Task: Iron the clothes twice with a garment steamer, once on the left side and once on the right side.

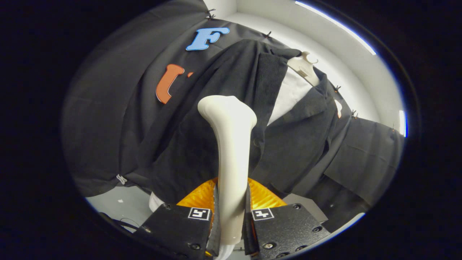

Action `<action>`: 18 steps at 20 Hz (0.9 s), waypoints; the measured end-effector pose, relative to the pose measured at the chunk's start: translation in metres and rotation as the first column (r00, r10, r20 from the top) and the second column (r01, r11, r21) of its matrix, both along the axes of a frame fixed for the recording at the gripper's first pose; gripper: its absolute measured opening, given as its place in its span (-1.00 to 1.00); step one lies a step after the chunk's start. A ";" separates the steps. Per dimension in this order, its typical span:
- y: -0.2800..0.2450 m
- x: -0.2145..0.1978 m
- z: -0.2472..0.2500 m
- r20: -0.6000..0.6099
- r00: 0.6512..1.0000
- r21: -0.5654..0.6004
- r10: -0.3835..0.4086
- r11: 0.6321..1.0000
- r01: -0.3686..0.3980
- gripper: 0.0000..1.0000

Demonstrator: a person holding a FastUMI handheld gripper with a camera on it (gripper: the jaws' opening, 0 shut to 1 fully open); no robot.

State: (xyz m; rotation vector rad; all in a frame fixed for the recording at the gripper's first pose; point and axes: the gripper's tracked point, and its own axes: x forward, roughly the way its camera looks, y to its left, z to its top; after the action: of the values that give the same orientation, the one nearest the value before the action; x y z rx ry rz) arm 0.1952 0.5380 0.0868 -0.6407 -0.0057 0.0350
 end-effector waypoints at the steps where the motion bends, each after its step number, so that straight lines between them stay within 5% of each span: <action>1: -0.002 0.000 -0.010 -0.018 1.000 0.001 -0.007 1.000 0.007 -0.43; 18: -0.027 0.002 -0.120 -0.158 0.986 -0.068 -0.047 0.997 0.037 -0.43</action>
State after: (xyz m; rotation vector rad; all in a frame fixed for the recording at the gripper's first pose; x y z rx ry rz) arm 0.1967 0.5108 -0.0332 -0.7017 0.1641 0.0458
